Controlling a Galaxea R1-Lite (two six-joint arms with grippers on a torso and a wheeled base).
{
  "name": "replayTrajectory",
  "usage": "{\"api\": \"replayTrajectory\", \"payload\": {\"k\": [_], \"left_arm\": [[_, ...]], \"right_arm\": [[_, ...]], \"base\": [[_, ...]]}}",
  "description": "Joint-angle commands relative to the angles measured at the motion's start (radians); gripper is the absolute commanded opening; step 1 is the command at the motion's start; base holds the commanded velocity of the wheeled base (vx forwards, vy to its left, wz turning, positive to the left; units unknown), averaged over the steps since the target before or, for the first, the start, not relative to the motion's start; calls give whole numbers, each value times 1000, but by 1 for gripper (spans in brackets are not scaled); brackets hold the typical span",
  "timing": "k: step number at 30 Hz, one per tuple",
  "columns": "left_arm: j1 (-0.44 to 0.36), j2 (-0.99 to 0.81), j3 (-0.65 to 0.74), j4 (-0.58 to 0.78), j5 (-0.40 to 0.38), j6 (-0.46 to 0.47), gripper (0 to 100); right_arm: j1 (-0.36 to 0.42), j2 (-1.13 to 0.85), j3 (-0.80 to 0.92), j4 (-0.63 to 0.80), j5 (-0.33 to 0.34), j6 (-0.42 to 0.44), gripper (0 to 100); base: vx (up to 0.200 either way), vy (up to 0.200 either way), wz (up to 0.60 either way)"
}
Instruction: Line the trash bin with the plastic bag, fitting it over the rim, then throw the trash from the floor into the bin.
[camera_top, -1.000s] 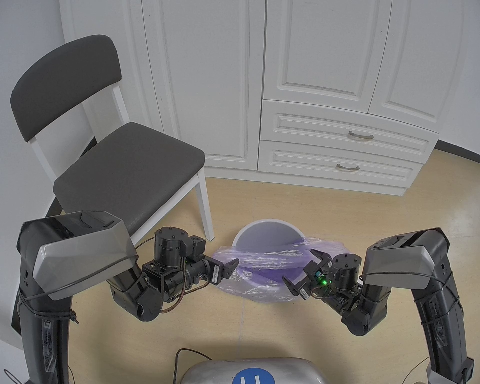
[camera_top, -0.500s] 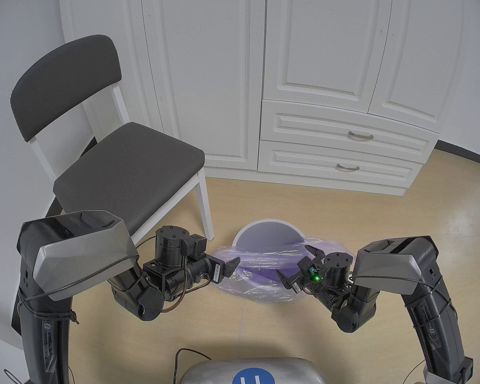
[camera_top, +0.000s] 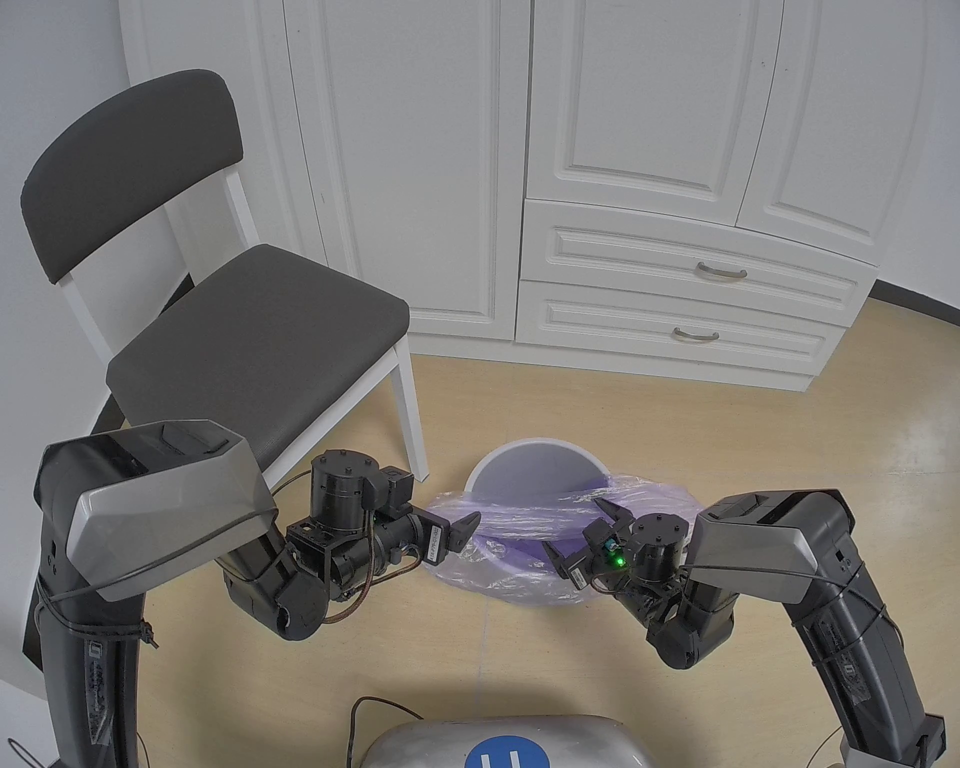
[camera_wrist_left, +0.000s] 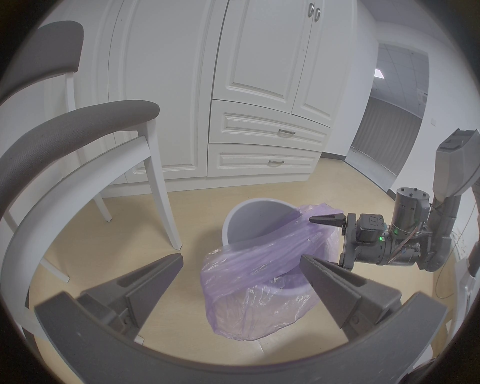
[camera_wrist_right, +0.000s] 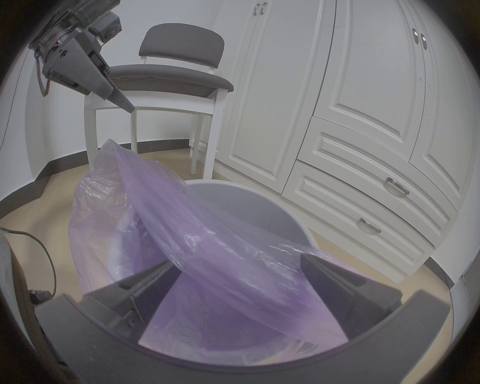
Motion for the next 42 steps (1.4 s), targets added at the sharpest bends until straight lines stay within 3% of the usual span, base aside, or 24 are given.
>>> {"api": "replayTrajectory", "payload": {"k": [1,15,19,21,22,26,30,34,35,36,38,42], "left_arm": [[-1,1,0,0,0,-2,100],[4,-21,3,-57,0,-6,100],[2,-55,12,-57,-2,-17,100],[-1,-58,15,-57,0,-22,100],[-7,-59,15,-59,0,-29,100],[-7,-73,18,-59,0,-32,100],[-7,-98,31,-59,0,-32,100],[-7,-108,35,-59,-2,-32,100],[-9,-116,38,-59,-2,-34,100],[-9,-116,38,-59,-2,-34,100],[-10,-116,40,-60,-2,-32,100],[-10,-113,40,-82,0,-32,100]], "right_arm": [[2,13,-10,-18,2,4,0],[6,-9,-129,-14,-1,56,0],[-15,-12,-352,232,0,55,0],[-18,-3,-407,290,0,55,0],[-20,29,-548,414,0,56,0],[-25,164,-950,641,-33,56,0],[-34,167,-970,773,-62,61,0],[-34,167,-970,767,-67,85,0],[-28,161,-970,727,-75,147,0],[-28,161,-970,721,-78,151,0],[-23,158,-970,669,-135,171,0],[-21,158,-970,612,-162,180,0]], "base": [[0,0,0],[0,0,0],[0,0,0],[0,0,0],[0,0,0],[0,0,0],[0,0,0],[0,0,0],[0,0,0],[0,0,0],[0,0,0],[0,0,0]]}}
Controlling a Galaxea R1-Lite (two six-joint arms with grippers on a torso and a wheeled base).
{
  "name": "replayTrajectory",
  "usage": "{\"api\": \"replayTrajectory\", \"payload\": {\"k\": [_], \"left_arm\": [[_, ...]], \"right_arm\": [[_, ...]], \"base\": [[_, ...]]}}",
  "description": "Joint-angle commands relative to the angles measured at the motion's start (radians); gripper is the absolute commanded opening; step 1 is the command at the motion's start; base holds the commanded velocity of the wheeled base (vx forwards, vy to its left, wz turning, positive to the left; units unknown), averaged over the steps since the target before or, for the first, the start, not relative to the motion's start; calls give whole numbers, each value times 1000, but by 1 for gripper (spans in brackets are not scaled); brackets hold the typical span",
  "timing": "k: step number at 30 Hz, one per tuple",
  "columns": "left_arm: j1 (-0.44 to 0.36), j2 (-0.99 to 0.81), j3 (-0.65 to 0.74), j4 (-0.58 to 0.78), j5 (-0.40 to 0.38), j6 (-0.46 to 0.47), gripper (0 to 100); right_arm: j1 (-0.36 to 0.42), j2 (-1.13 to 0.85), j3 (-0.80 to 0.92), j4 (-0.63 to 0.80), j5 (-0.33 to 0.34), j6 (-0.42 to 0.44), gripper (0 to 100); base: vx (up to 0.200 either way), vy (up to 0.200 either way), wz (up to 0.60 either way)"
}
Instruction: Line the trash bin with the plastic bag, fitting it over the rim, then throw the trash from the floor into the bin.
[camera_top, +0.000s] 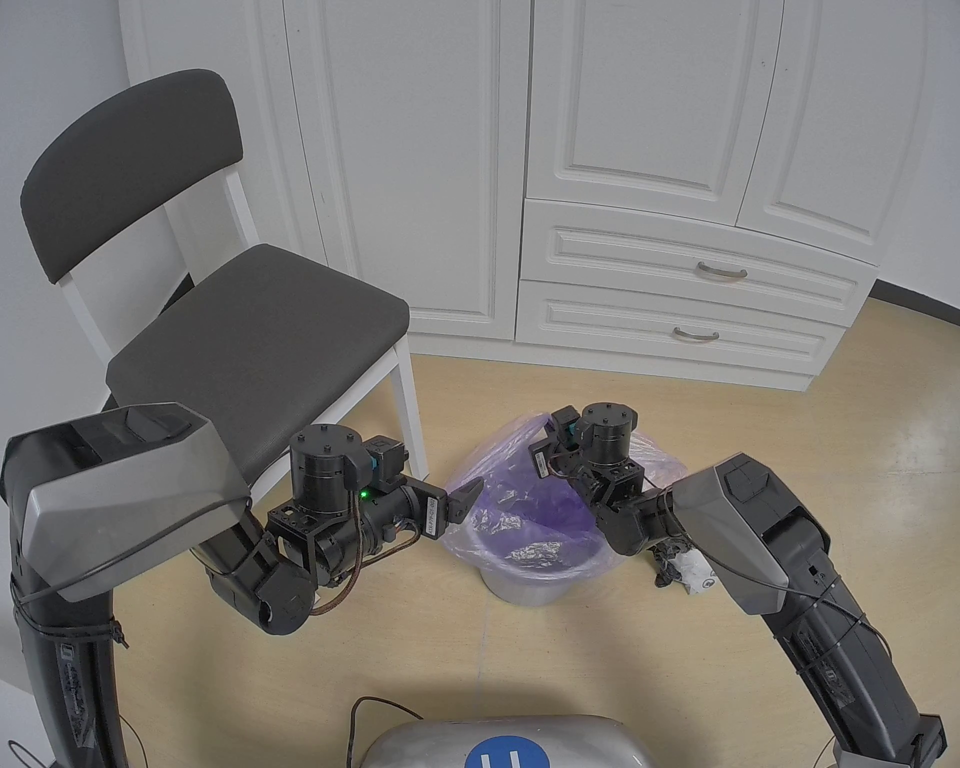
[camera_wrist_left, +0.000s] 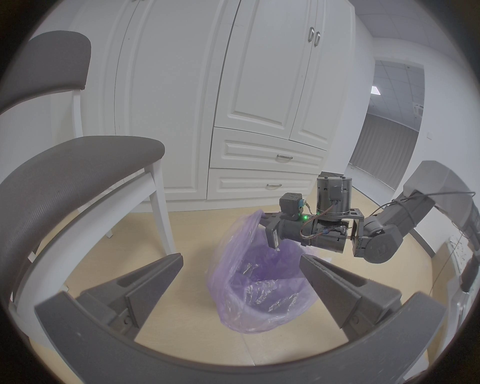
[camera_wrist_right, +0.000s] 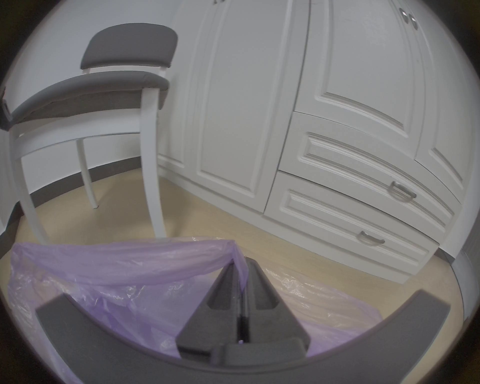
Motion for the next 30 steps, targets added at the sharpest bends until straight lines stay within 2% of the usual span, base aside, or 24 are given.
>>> {"api": "replayTrajectory", "payload": {"k": [1,4,9,19,20,26,27,30], "left_arm": [[-4,-19,8,-25,0,-2,100],[-4,-18,11,-27,0,-2,100],[-9,-13,11,-27,0,0,100],[-9,-6,11,-28,0,1,100],[-9,-6,11,-28,0,1,100],[-9,-4,18,-28,0,1,100],[-9,-7,28,-28,0,3,100],[-9,-9,28,-28,0,4,100]], "right_arm": [[4,25,-14,-149,-60,50,0],[7,14,-14,-223,-72,47,0],[14,-6,-14,-237,-75,48,0],[37,-4,-14,-231,-15,48,0],[48,-12,-14,-235,-17,48,100],[62,-9,-14,-321,-3,34,100],[62,-30,67,-341,37,10,100],[63,-136,279,-326,89,7,100]], "base": [[0,0,0],[0,0,0],[0,0,0],[0,0,0],[0,0,0],[0,0,0],[0,0,0],[0,0,0]]}}
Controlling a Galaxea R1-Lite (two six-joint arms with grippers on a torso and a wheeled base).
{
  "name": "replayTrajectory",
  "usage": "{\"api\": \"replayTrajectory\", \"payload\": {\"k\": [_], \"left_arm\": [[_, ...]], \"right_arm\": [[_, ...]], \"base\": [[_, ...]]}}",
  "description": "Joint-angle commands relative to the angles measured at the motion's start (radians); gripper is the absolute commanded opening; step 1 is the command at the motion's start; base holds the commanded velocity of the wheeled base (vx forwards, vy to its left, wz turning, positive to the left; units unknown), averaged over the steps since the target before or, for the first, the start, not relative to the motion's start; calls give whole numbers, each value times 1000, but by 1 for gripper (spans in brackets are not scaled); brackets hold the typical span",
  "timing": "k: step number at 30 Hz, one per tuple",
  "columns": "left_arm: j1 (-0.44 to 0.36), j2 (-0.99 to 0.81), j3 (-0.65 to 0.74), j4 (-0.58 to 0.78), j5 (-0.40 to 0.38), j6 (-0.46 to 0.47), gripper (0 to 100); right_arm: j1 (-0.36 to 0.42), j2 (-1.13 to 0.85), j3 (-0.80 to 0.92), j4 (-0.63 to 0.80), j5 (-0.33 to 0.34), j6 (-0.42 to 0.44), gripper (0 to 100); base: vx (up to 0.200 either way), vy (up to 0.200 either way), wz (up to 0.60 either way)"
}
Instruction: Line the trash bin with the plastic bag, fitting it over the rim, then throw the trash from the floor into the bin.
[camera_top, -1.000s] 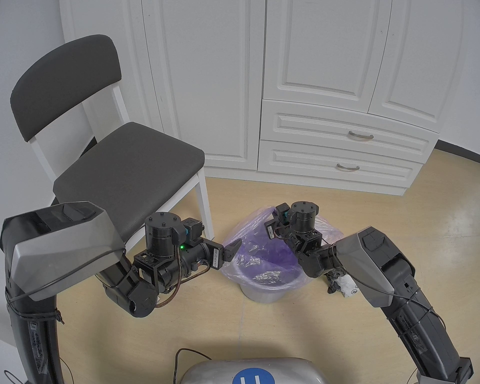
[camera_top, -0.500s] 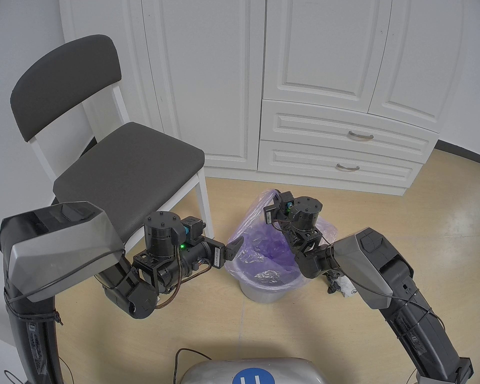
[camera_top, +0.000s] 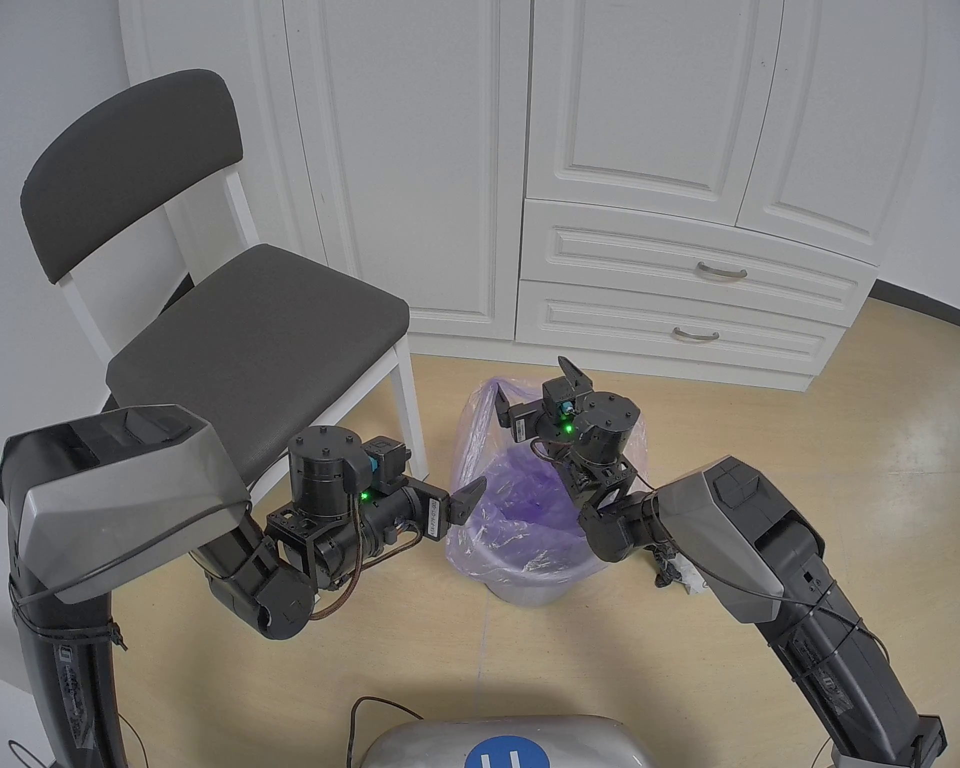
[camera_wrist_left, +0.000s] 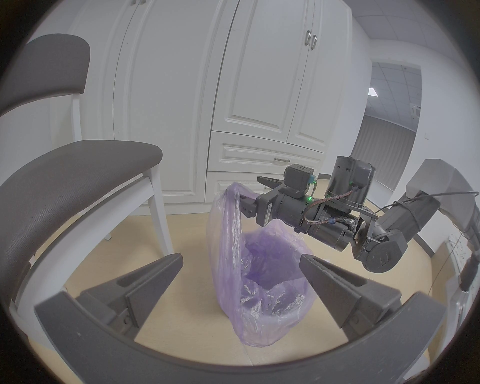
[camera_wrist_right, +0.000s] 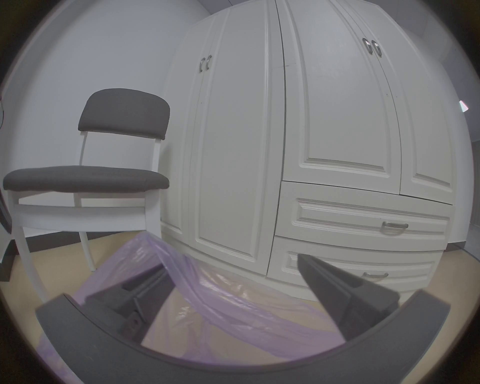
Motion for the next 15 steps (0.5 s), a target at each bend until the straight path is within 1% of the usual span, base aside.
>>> {"api": "replayTrajectory", "payload": {"k": [1,2,3,4,6,9,11,14,15], "left_arm": [[0,0,10,0,0,2,100],[0,2,10,0,0,2,100],[0,2,10,0,0,2,100],[0,7,10,0,0,4,100],[0,14,10,0,0,5,100],[-6,23,10,0,0,7,100],[-14,36,11,0,0,7,100],[-18,40,11,0,0,7,100],[-20,45,11,0,0,7,100]], "right_arm": [[6,-149,331,8,83,-22,100],[6,-189,415,20,105,-22,100],[6,-193,424,22,108,-22,100],[6,-250,529,26,137,-21,100],[6,-289,601,18,145,-21,100],[4,-325,668,9,145,-19,100],[3,-351,725,-23,142,-6,100],[3,-364,748,-38,135,-4,100],[4,-394,799,-61,131,-3,100]], "base": [[0,0,0],[0,0,0],[0,0,0],[0,0,0],[0,0,0],[0,0,0],[0,0,0],[0,0,0],[0,0,0]]}}
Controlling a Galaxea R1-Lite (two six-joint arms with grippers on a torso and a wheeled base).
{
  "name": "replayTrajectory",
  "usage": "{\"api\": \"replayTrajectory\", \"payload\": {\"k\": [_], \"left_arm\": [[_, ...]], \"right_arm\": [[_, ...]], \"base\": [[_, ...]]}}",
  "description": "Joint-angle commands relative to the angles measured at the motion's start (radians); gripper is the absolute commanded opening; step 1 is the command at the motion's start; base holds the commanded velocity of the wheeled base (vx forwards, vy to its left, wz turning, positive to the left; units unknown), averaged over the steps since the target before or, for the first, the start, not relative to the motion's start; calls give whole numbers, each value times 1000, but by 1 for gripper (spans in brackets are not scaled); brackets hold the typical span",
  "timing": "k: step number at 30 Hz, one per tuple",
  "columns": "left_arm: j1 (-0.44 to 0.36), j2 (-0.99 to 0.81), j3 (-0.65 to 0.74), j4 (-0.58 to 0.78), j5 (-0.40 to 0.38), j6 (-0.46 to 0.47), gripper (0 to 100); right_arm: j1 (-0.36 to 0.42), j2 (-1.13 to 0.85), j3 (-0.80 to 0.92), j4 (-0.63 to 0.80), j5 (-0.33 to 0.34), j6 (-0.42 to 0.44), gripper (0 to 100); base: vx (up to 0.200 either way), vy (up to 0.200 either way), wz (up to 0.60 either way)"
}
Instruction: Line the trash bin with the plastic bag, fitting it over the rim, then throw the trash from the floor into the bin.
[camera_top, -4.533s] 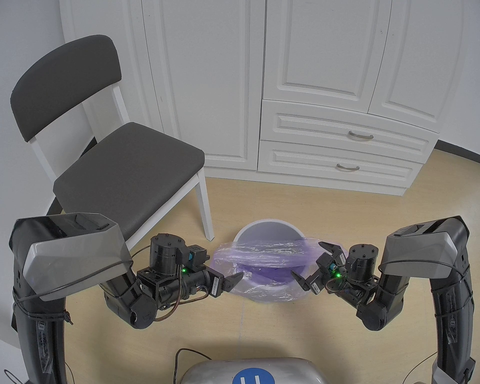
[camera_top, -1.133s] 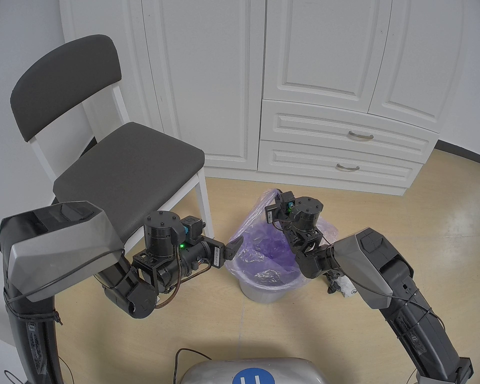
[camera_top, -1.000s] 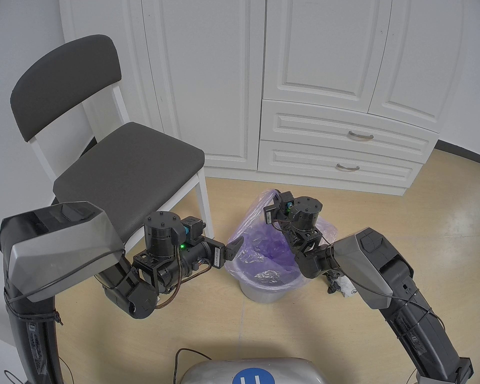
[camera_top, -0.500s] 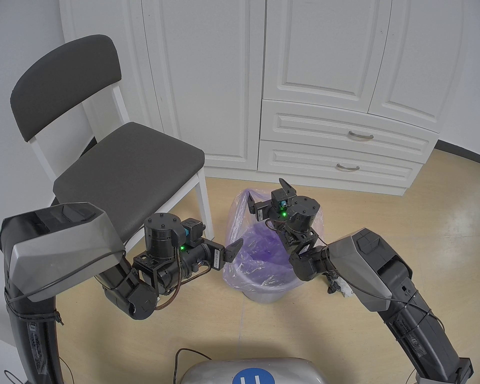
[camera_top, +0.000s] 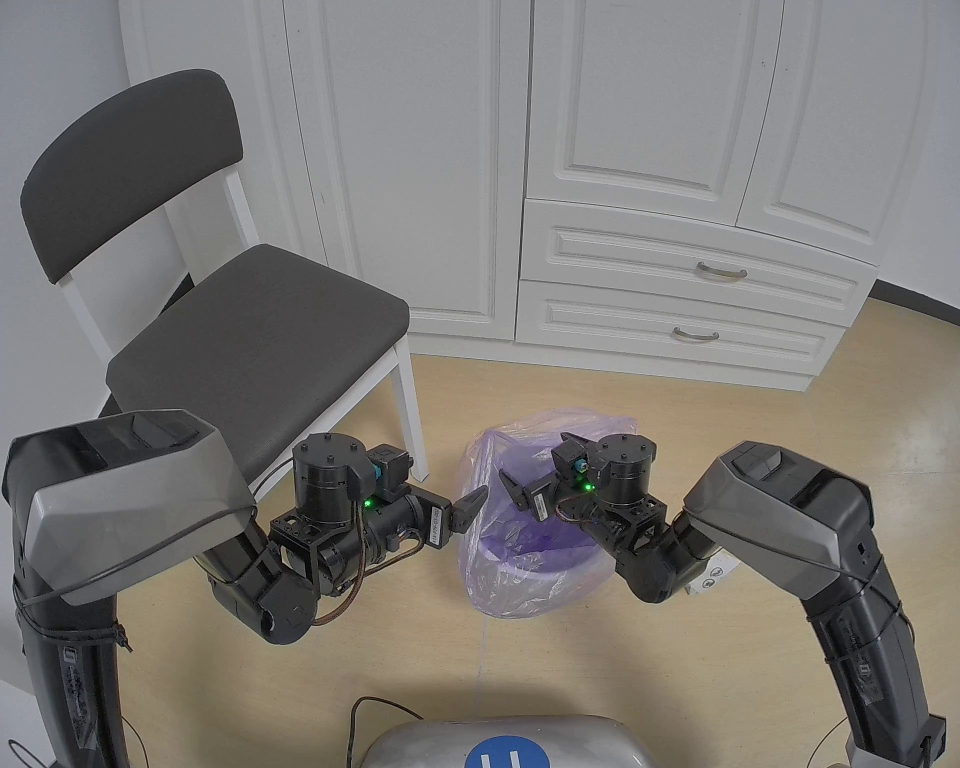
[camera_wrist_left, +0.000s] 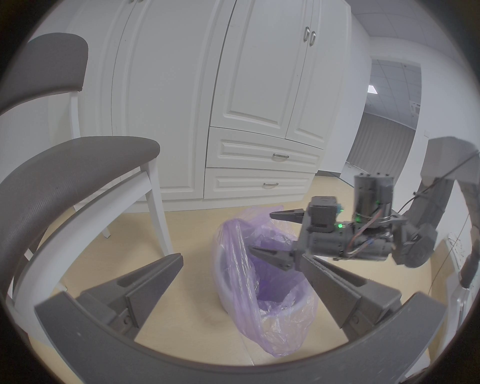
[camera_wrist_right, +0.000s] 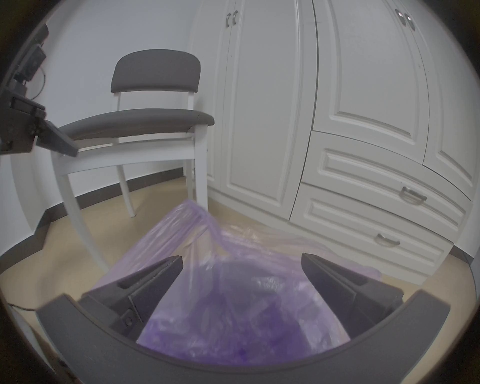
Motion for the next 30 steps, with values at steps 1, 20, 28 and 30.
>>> {"api": "replayTrajectory", "payload": {"k": [1,20,28,30], "left_arm": [[-13,33,3,0,0,1,100],[-46,43,-287,454,66,9,100],[-56,111,-534,721,210,3,100],[-55,126,-554,727,222,3,100]], "right_arm": [[1,-181,206,-50,17,8,100],[-136,-376,432,191,-78,293,100],[-206,-235,268,292,-61,327,100],[-213,-213,246,300,-52,327,100]], "base": [[0,0,0],[0,0,0],[0,0,0],[0,0,0]]}}
